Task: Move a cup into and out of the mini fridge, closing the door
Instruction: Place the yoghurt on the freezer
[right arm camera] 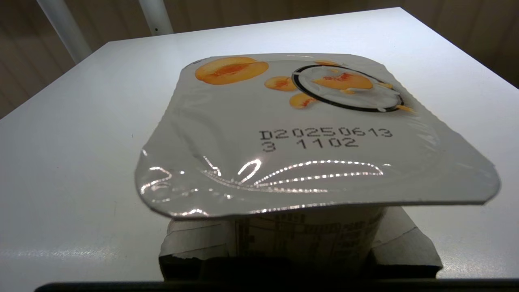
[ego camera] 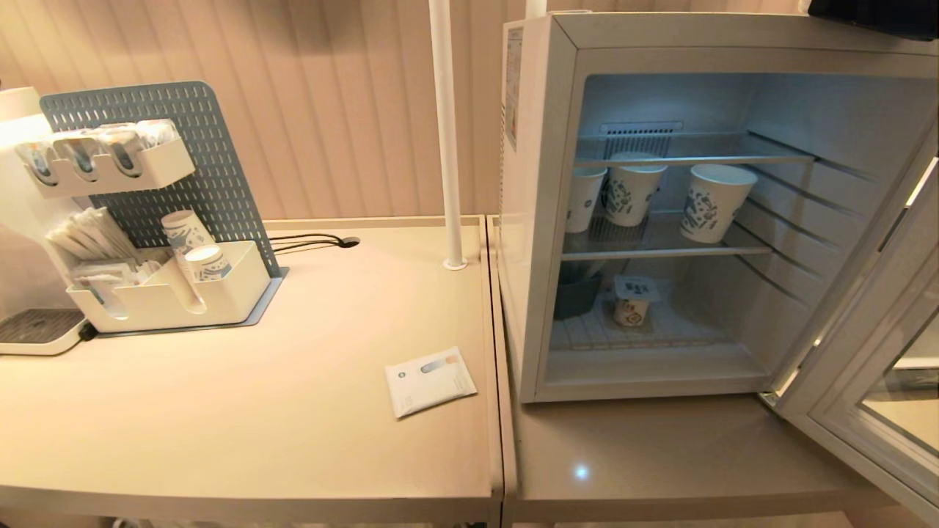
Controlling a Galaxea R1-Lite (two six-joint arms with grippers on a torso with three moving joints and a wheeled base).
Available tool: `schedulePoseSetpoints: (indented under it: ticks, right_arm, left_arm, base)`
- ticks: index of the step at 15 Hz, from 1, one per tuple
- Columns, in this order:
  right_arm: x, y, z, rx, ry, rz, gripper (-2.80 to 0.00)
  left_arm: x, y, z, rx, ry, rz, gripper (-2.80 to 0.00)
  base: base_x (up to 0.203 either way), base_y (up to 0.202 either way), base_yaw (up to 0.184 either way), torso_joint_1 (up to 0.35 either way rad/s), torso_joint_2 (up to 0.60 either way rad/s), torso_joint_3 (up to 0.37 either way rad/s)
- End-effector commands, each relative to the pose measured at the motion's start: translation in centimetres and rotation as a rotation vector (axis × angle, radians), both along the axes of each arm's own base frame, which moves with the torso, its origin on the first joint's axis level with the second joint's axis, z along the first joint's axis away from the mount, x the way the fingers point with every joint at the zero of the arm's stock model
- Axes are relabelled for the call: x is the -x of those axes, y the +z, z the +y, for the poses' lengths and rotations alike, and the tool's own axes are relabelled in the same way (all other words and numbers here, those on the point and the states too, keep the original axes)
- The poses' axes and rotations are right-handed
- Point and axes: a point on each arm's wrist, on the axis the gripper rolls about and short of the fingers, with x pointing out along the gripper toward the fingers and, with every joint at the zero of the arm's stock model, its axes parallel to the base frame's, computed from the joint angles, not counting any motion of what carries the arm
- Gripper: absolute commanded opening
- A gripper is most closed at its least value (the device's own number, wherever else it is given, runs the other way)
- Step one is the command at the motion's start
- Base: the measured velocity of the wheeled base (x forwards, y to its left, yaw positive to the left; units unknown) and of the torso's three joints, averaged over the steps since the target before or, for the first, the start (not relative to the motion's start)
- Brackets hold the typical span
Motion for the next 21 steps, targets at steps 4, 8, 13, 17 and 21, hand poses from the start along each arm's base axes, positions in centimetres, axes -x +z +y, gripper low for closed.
schedulePoseSetpoints:
  ticks: [4,8,13,17,21]
  right_arm:
    - [-0.3,-0.1,0.1,0.000,-0.002,0.005,-2.80]
    - [-0.6,0.5,-0.1,-0.005,-0.011,-0.013,-2.80]
    - [-0.2,1.0,-0.2,-0.008,-0.011,-0.025,-2.80]
    - [-0.4,0.6,-0.1,-0.007,-0.011,-0.017,-2.80]
    - [-0.5,0.6,-0.1,-0.007,-0.009,-0.014,-2.80]
  left_arm:
    - [0.0,0.0,0.0,0.000,0.000,0.000,-2.80]
    - [0.0,0.0,0.0,0.000,0.000,-0.001,-2.80]
    - [0.0,0.0,0.0,0.000,0.000,0.000,-2.80]
    - [0.0,0.0,0.0,0.000,0.000,0.000,-2.80]
    - [0.0,0.0,0.0,0.000,0.000,0.000,-2.80]
  base:
    - [0.000,0.000,0.000,0.000,0.00,0.000]
    - [0.000,0.000,0.000,0.000,0.00,0.000]
    - [0.000,0.000,0.000,0.000,0.00,0.000]
    - [0.000,0.000,0.000,0.000,0.00,0.000]
    - [0.000,0.000,0.000,0.000,0.00,0.000]
